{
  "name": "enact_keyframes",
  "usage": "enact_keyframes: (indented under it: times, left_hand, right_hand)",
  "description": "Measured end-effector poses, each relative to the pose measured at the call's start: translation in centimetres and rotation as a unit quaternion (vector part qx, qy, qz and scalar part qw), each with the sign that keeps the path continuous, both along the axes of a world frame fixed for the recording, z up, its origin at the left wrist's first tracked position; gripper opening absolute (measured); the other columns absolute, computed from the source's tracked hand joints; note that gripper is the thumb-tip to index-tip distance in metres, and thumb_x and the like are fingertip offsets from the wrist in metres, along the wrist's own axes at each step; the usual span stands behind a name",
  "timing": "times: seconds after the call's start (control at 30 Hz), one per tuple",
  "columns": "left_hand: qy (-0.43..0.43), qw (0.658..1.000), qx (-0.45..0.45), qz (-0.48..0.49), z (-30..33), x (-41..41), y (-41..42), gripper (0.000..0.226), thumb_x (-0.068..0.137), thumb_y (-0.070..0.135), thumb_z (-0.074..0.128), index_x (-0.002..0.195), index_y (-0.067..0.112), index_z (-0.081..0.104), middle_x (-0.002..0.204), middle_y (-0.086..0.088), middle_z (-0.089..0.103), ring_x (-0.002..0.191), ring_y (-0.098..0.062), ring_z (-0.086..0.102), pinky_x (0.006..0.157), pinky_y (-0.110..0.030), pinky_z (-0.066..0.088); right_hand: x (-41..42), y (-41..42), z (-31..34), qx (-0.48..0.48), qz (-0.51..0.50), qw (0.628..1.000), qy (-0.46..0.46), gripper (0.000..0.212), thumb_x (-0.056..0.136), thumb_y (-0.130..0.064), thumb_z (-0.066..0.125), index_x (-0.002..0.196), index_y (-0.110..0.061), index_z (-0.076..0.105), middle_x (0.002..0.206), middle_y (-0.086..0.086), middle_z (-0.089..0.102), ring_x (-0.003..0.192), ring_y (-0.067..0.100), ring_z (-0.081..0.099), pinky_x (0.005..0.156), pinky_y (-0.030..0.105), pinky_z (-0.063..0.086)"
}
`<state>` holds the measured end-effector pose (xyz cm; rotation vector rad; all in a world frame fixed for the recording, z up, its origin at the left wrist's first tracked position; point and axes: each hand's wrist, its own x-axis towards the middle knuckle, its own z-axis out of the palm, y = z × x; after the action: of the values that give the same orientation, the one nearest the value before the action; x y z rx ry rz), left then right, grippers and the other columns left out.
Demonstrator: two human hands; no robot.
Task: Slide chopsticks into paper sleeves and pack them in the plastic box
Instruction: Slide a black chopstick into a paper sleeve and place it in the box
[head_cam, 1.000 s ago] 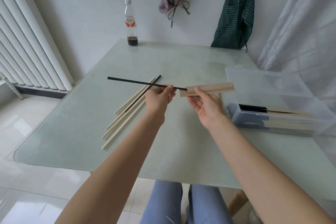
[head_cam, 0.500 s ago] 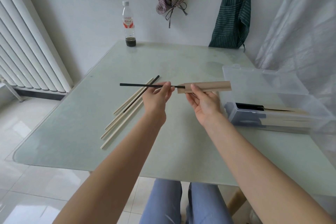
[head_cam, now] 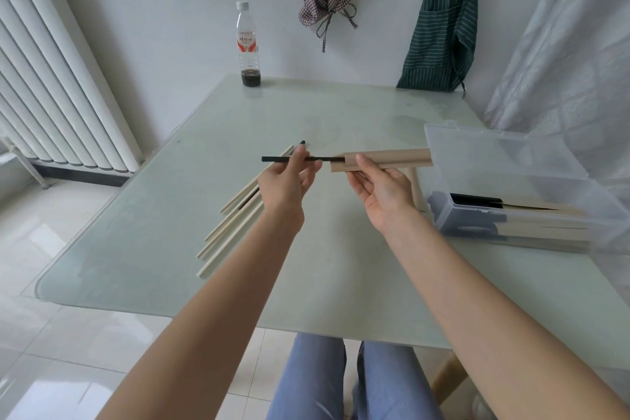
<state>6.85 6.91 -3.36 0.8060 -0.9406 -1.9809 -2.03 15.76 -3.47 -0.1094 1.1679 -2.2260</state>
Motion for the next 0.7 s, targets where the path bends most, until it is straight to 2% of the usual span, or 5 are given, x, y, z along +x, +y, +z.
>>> enact_keyframes:
  times: [0.2,0.3,0.47,0.53,0.7]
  left_hand:
    - [-0.035,0.999,-0.029,-0.014,-0.8,0.9,-0.8,0.017,0.092,0.012,0.059,0.08,0.001,0.061,0.065,-0.002,0.063,0.059,-0.004,0.066,0.062,-0.012,0.051]
    - [-0.158,0.974,-0.154,-0.048,-1.2,1.7,-2.2,0.016,0.087,0.019,0.067,0.08,0.005,0.066,0.061,0.001,0.064,0.063,-0.007,0.064,0.071,-0.02,0.049]
    - [-0.446,0.792,-0.414,-0.051,-2.5,2.0,-5.1,0.01,0.086,0.007,0.062,0.095,0.009,0.065,0.092,-0.008,0.057,0.092,-0.026,0.054,0.074,-0.028,0.038]
    - [-0.522,0.723,-0.45,-0.045,-3.3,1.6,-6.0,0.017,0.086,-0.004,0.049,0.093,0.0,0.064,0.094,-0.014,0.052,0.086,-0.029,0.045,0.07,-0.03,0.033]
    - [-0.614,0.642,-0.453,-0.067,-3.3,1.7,-6.5,0.032,0.076,-0.02,0.043,0.058,0.005,0.033,0.105,-0.024,0.054,0.091,-0.04,0.052,0.073,-0.043,0.042]
  right_hand:
    - [0.2,-0.8,-0.5,0.011,-0.004,1.0,-0.006,0.01,0.086,-0.001,0.062,0.081,-0.009,0.06,0.085,0.006,0.064,0.078,0.016,0.064,0.066,0.02,0.058]
    - [0.1,-1.2,-0.7,0.016,-0.018,1.0,-0.014,0.01,0.086,0.0,0.062,0.08,-0.007,0.059,0.083,0.008,0.064,0.076,0.017,0.064,0.065,0.02,0.058]
    - [-0.3,-1.9,-1.3,0.024,-0.04,0.998,-0.035,0.009,0.086,0.001,0.062,0.081,-0.006,0.059,0.085,0.009,0.064,0.075,0.017,0.064,0.065,0.021,0.058]
    - [-0.5,-2.1,-1.4,0.026,-0.05,0.997,-0.043,0.009,0.086,0.001,0.062,0.081,-0.006,0.059,0.084,0.009,0.063,0.075,0.016,0.064,0.066,0.022,0.058]
    - [-1.0,-2.7,-1.5,0.025,-0.06,0.996,-0.056,0.01,0.086,0.002,0.061,0.081,-0.005,0.058,0.083,0.009,0.064,0.076,0.017,0.064,0.065,0.023,0.057]
